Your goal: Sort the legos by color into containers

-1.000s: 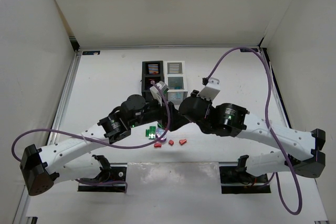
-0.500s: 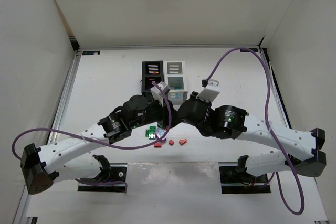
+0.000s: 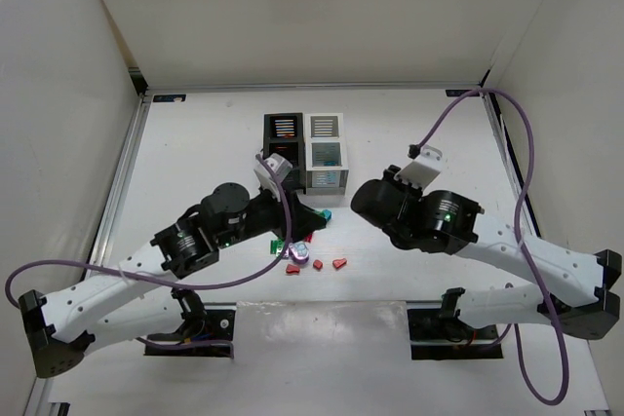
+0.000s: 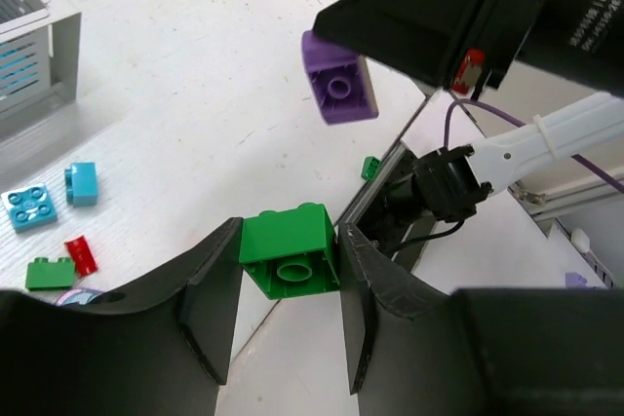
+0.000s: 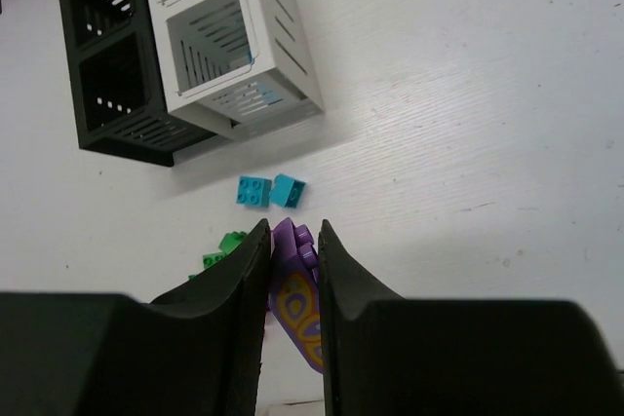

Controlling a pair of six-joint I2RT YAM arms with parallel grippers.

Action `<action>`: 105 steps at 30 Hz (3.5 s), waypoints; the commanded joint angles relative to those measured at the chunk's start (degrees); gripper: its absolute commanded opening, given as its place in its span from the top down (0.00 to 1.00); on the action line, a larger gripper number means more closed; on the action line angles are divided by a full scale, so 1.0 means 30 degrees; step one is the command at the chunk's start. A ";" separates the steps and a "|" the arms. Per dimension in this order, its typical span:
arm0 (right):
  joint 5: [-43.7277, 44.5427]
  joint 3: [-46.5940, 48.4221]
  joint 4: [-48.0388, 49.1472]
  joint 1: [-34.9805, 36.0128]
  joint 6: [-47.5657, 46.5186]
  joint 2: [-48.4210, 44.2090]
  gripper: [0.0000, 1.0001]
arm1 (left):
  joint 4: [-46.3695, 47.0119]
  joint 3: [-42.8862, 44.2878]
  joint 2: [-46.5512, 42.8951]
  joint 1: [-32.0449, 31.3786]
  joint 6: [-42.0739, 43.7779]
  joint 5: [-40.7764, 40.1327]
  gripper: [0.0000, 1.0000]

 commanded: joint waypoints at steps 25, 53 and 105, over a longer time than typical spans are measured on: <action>-0.1991 -0.3673 0.5455 -0.5886 -0.8304 -0.3292 1.00 | -0.3995 1.4132 1.4649 0.7875 0.5252 0.1081 0.61; -0.6153 -0.5140 0.7801 -1.0406 -1.0473 -0.3146 1.00 | -0.6074 2.2808 2.3853 0.8640 0.5721 0.0327 0.35; -1.7256 0.7605 2.1601 -0.7211 -2.1427 1.5690 1.00 | -1.7765 0.1979 -0.4800 1.0808 -0.4941 -0.6502 0.00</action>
